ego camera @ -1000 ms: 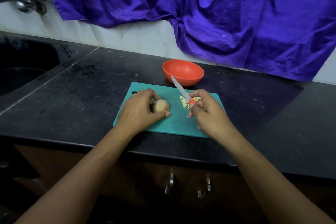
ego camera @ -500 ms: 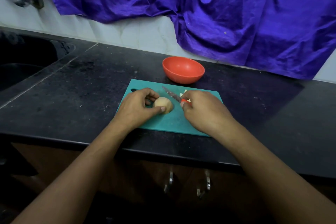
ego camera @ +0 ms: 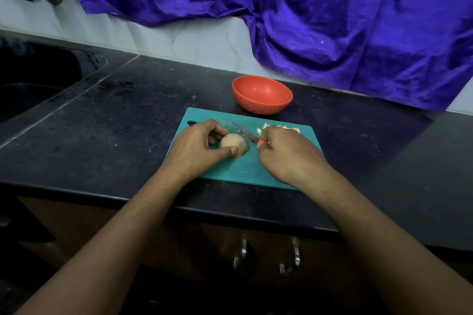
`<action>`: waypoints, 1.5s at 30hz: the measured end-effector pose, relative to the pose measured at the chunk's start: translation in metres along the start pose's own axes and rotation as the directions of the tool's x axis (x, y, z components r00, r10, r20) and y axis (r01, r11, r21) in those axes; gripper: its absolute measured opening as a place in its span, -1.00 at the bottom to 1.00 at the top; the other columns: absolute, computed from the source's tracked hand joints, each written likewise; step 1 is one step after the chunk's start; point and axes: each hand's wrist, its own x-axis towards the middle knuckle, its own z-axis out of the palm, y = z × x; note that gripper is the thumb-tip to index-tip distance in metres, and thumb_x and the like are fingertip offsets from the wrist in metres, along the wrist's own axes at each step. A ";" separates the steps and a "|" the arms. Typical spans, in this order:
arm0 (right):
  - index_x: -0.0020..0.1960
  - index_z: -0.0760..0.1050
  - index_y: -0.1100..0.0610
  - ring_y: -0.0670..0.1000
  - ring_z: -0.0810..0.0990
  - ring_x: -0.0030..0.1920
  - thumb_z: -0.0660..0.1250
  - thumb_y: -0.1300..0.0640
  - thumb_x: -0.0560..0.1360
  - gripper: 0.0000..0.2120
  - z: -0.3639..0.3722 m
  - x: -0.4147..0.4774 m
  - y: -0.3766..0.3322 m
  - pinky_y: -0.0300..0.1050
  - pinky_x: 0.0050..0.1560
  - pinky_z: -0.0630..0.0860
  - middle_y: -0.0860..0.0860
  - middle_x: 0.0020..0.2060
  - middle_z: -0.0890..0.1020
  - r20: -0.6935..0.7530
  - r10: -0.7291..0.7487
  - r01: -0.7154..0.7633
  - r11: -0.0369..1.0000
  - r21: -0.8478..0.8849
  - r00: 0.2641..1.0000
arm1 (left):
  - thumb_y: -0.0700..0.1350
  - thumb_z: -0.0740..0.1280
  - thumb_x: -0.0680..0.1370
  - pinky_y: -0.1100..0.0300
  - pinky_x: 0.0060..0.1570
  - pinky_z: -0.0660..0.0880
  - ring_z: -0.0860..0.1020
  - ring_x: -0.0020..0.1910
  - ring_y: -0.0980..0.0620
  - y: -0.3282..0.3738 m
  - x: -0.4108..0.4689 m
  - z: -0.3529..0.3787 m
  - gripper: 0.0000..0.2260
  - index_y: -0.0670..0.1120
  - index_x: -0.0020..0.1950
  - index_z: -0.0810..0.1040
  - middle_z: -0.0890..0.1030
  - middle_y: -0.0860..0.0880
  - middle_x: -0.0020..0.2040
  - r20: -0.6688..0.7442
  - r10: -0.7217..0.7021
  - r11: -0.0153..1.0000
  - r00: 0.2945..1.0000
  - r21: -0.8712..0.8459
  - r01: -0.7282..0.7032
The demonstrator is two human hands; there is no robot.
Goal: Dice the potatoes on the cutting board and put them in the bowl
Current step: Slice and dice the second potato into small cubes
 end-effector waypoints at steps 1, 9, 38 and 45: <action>0.11 0.52 0.02 0.07 0.54 -0.01 0.15 -0.01 0.66 -0.79 0.001 0.000 0.001 0.04 -0.04 0.53 -0.01 -0.02 0.58 0.004 0.007 -0.007 1.000 -0.002 1.000 | 0.06 0.58 0.41 0.38 -0.18 0.40 0.59 -0.07 0.22 0.000 0.000 0.000 -0.68 0.04 0.09 0.63 0.63 0.20 -0.05 0.001 0.002 1.000 1.000 0.002 -0.002; 0.09 0.55 0.04 0.09 0.56 -0.03 0.16 -0.01 0.64 -0.78 0.000 -0.003 0.003 0.07 -0.01 0.57 -0.01 -0.06 0.58 -0.006 0.027 -0.027 1.000 -0.008 1.000 | 0.09 0.57 0.41 0.38 -0.15 0.43 0.59 -0.06 0.23 0.000 0.000 -0.001 -0.68 0.06 0.10 0.62 0.64 0.19 -0.03 0.005 0.018 1.000 1.000 0.022 -0.018; 0.25 0.52 0.11 0.12 0.58 0.05 0.19 0.12 0.64 -0.76 0.018 -0.009 -0.021 -0.01 -0.11 0.40 0.08 0.10 0.60 0.172 0.017 0.025 0.971 -0.236 0.985 | 0.16 0.57 0.39 0.18 -0.06 0.47 0.57 -0.04 0.22 0.001 0.004 0.004 -0.63 0.16 0.16 0.65 0.68 0.22 0.08 0.023 0.055 0.995 0.998 0.081 -0.057; 0.25 0.47 0.09 0.09 0.60 0.04 0.16 0.05 0.67 -0.77 0.023 -0.031 -0.003 0.02 -0.08 0.50 0.04 0.03 0.59 0.157 0.027 0.009 0.974 -0.225 0.987 | 0.16 0.58 0.38 0.24 -0.11 0.44 0.57 -0.08 0.25 -0.003 0.005 0.002 -0.60 0.11 0.18 0.65 0.67 0.19 0.09 0.001 0.031 0.997 1.000 0.066 -0.031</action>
